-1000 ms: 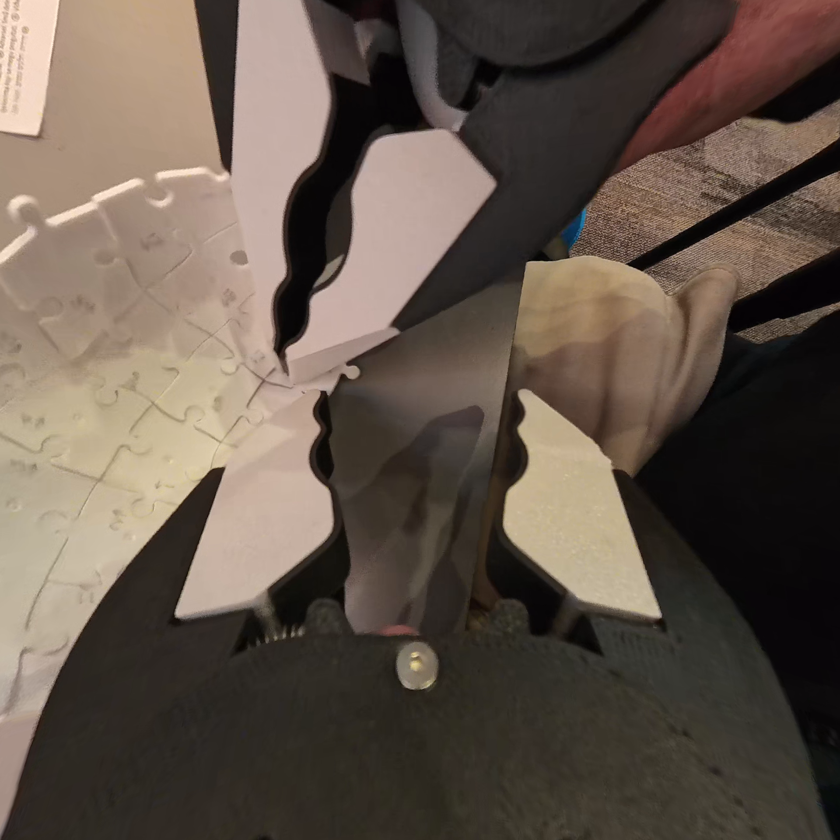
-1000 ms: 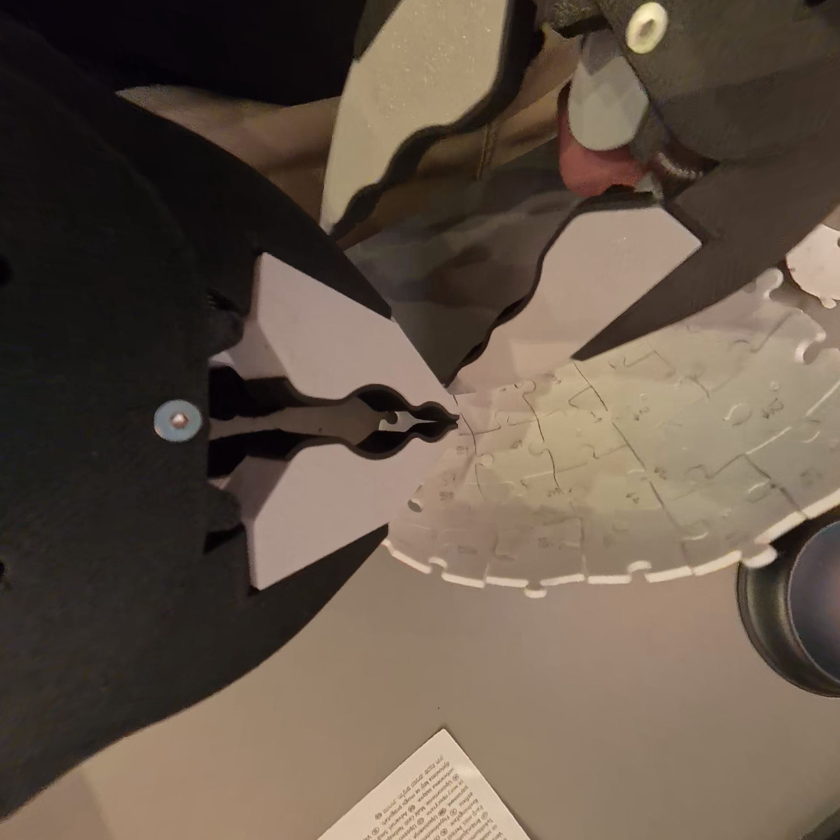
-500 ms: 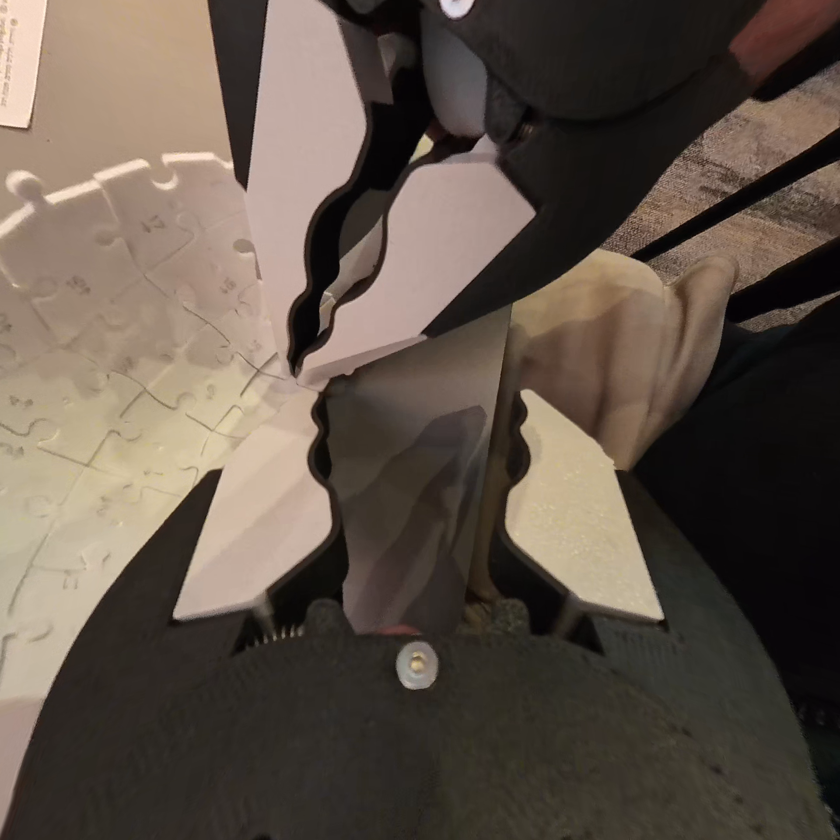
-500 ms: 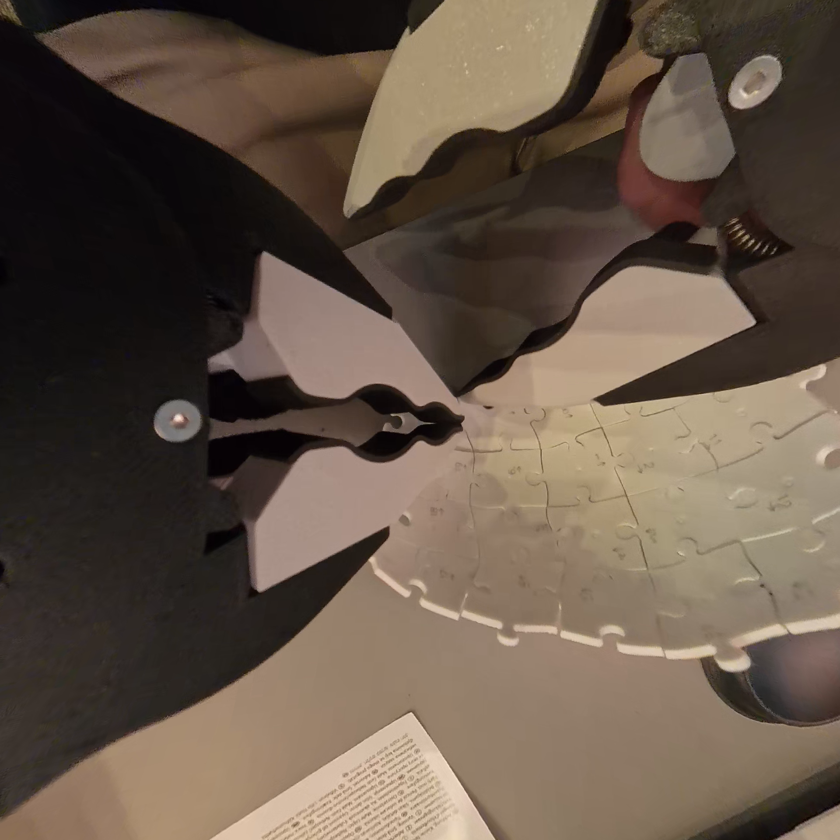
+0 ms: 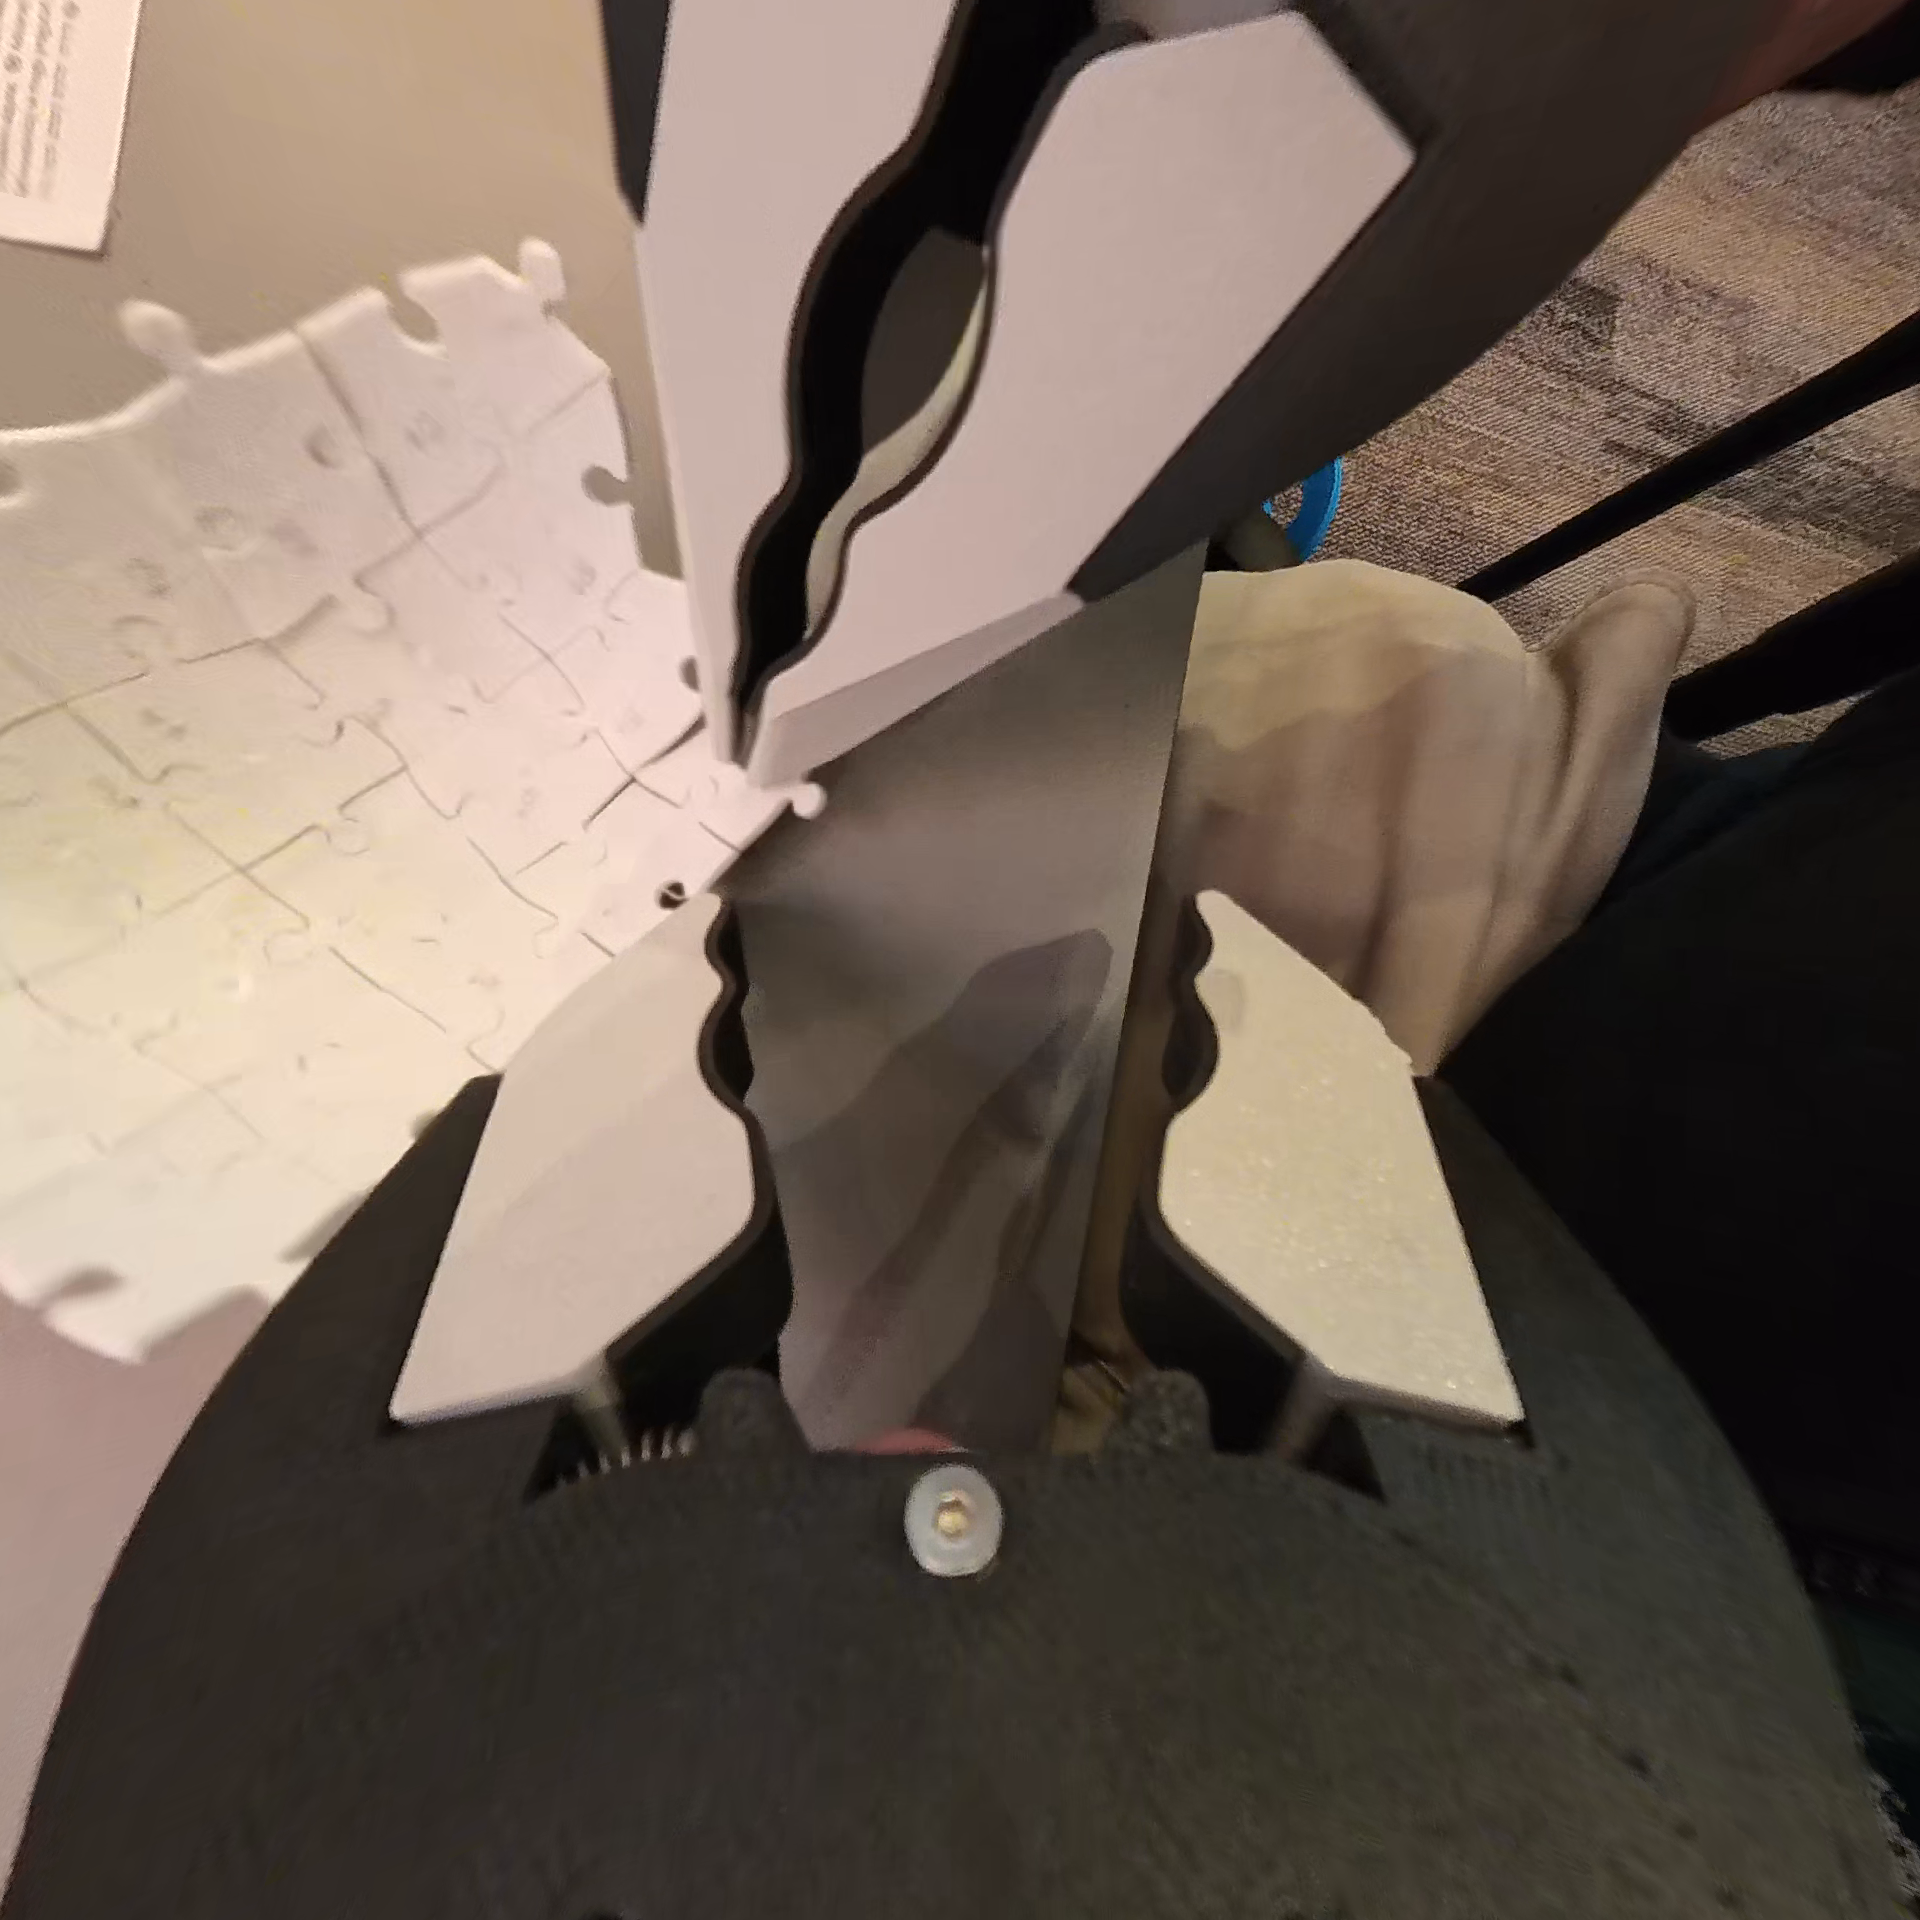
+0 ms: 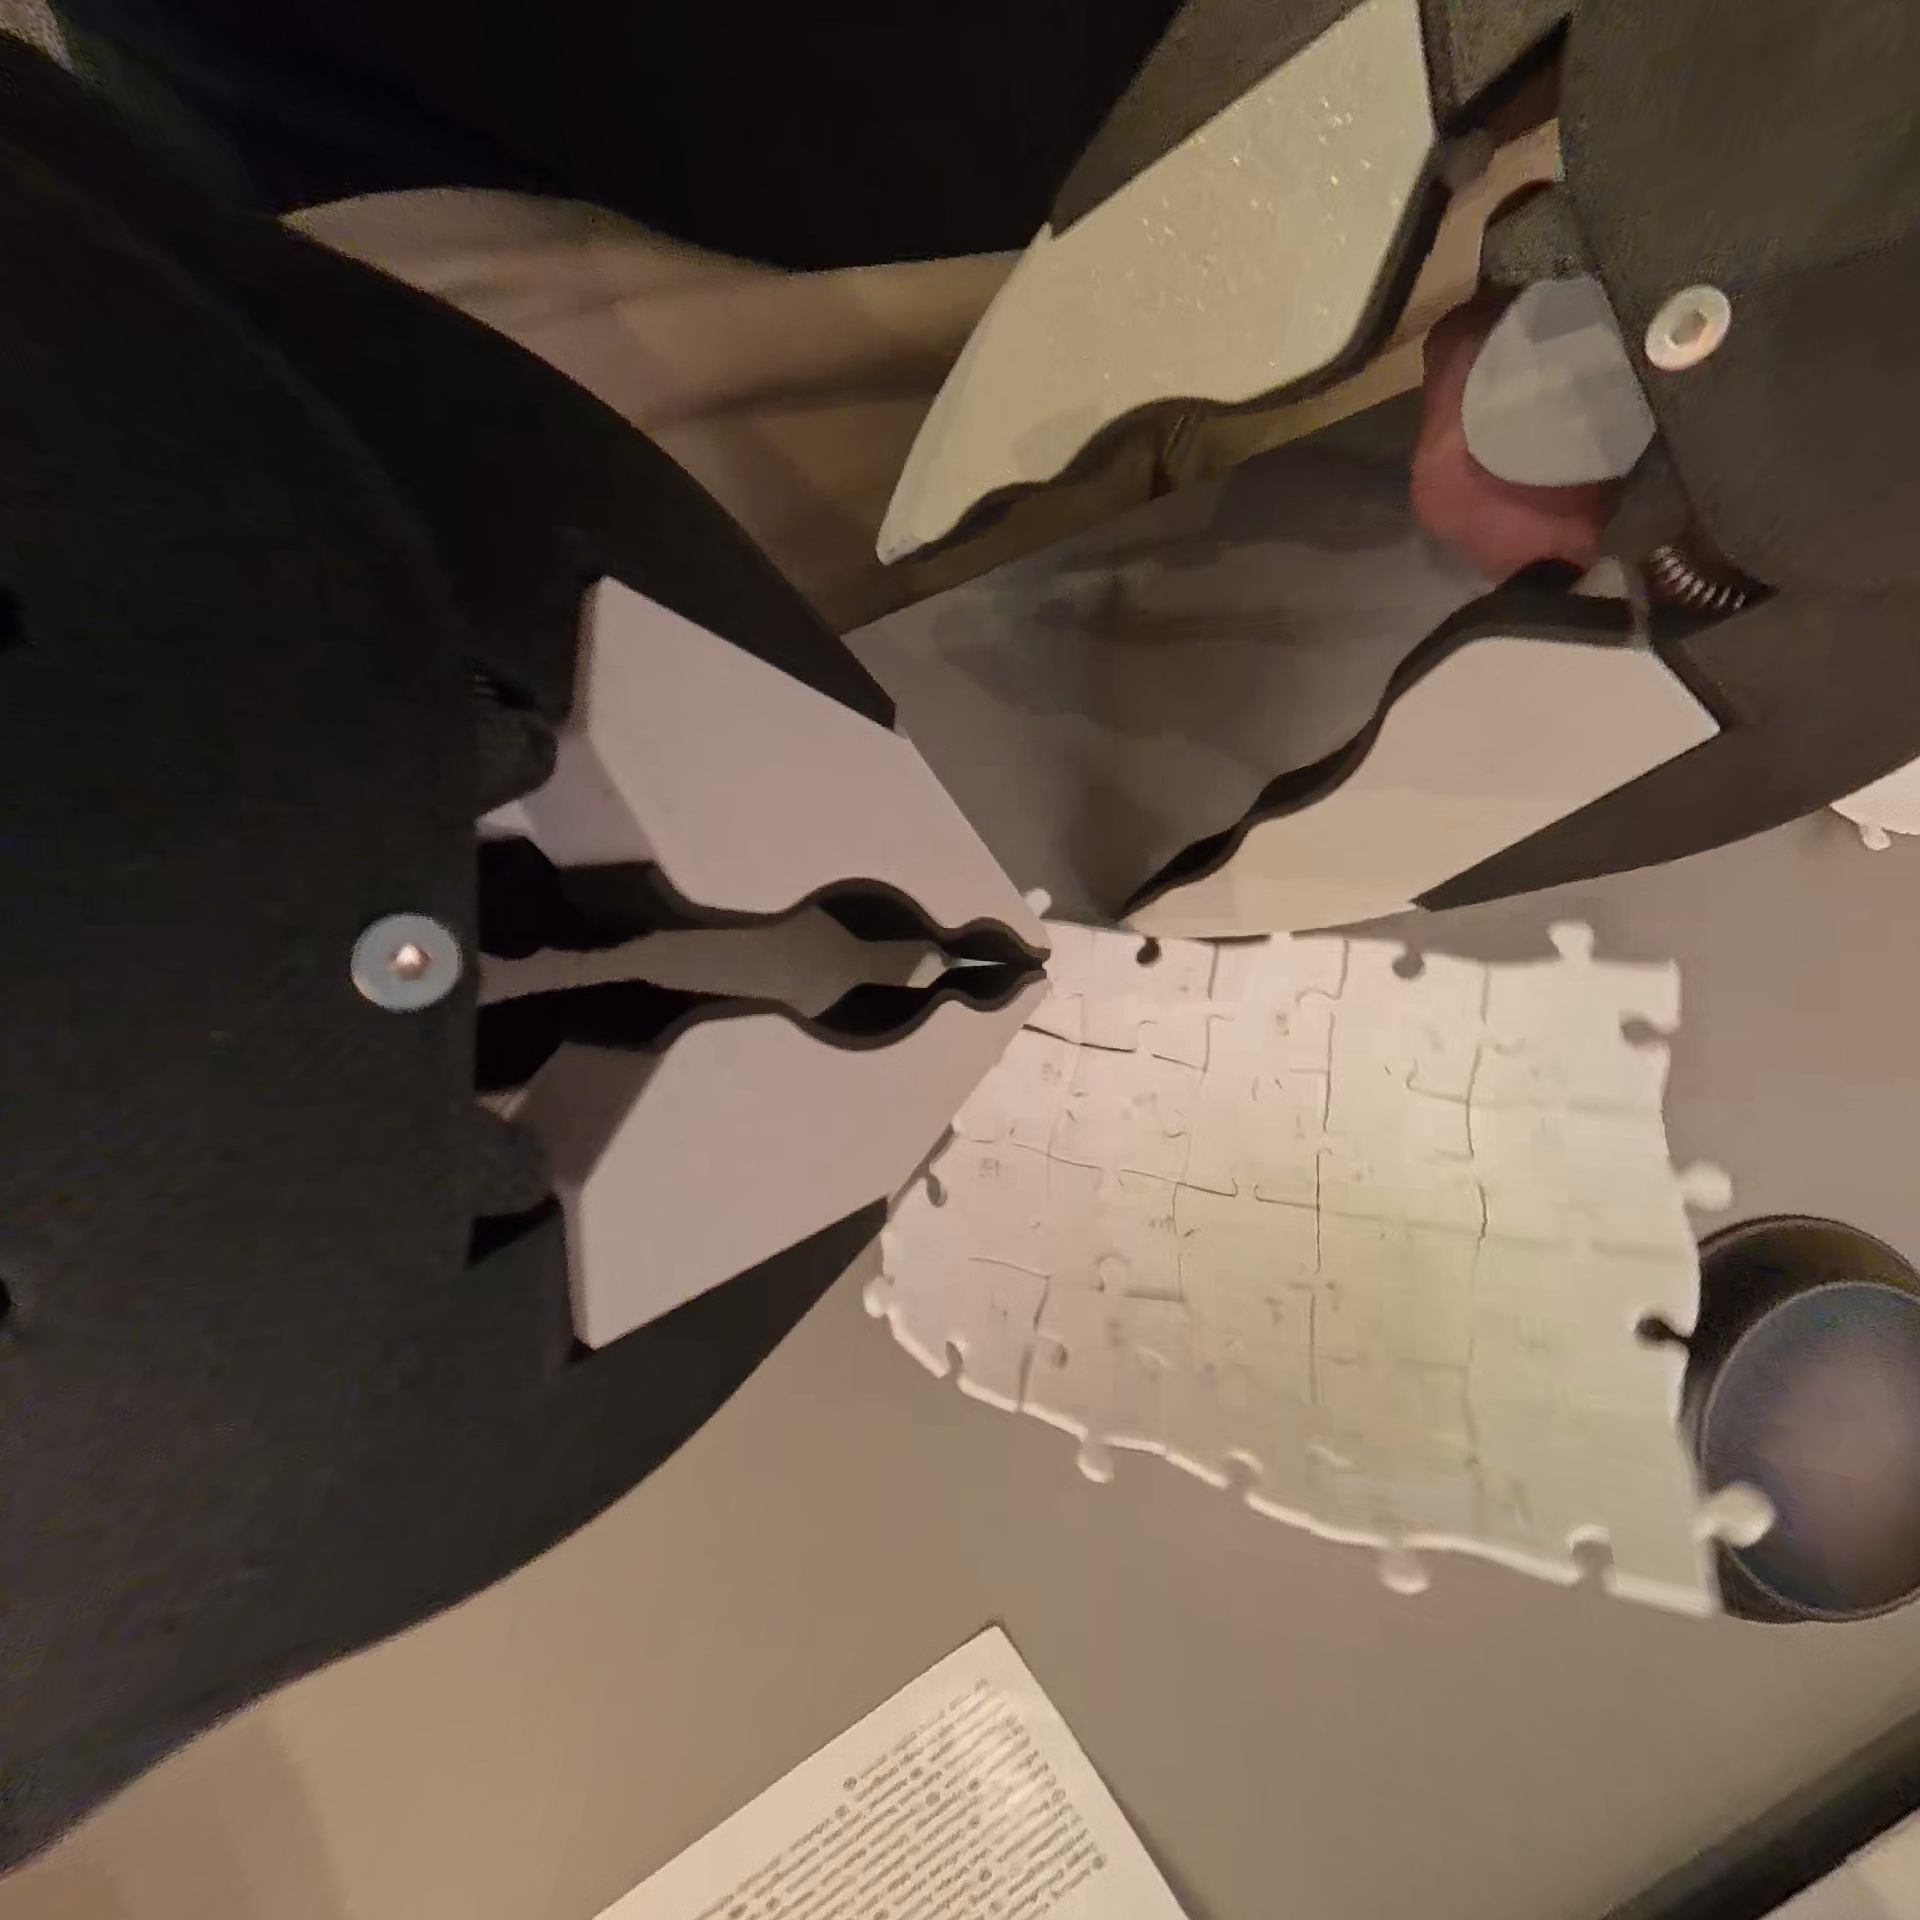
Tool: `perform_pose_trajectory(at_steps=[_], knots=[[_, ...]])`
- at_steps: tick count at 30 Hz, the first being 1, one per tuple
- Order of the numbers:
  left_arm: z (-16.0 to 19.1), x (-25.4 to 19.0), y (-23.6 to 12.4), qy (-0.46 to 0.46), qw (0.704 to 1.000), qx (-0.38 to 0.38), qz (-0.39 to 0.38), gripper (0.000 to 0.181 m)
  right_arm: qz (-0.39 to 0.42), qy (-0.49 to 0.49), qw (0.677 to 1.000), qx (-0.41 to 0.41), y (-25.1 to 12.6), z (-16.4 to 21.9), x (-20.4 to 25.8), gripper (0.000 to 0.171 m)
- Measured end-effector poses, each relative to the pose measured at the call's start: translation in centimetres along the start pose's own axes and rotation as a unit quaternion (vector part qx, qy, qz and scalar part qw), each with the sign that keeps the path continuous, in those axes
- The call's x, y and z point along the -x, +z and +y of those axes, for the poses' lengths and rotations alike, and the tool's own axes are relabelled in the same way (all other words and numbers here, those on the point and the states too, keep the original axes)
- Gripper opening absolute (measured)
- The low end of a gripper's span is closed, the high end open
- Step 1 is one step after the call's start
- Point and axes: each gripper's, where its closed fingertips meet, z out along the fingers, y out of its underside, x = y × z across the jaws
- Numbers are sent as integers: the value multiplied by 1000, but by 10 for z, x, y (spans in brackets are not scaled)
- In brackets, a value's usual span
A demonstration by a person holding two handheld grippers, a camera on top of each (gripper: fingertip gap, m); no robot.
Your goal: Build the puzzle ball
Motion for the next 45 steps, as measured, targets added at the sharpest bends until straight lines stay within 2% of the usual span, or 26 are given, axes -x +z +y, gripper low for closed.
perform_pose_trajectory(at_steps=[7, 10, 16, 19, 23, 27, 31, 34, 39, 45], knots=[[-5, -5, -5, 15, 1000, -3, 8, 76, -3, 79, 996, -52, -29, 4, -3, 0], [-9, -6, -14, 29, 1000, -8, 6, 73, 15, 71, 996, -58, -39, 6, -10, 2], [-14, 4, -42, 47, 998, -40, -16, 66, 72, -67, 994, -41, -37, 4, -9, 8], [-23, 13, -56, 40, 997, -66, -23, 70, 99, -138, 985, -37, -38, 0, -11, 17], [-24, 17, -41, 62, 997, -42, -29, 80, 142, -239, 960, -22, -34, -3, -17, 35], [-18, 24, -21, 64, 998, -8, -19, 87, 163, -294, 942, -10, -25, -7, -24, 41], [-18, 25, -15, 69, 998, -1, -13, 86, 152, -318, 936, 8, -12, 0, -28, 30], [-17, 25, -13, 71, 997, 5, -8, 84, 143, -326, 934, 4, -9, -1, -28, 14], [-16, 24, -7, 75, 997, 10, 0, 82, 130, -337, 932, 6, -4, -1, -27, 5], [-16, 23, -5, 71, 997, 8, 7, 82, 128, -331, 935, -3, -2, 1, -25, 4]])
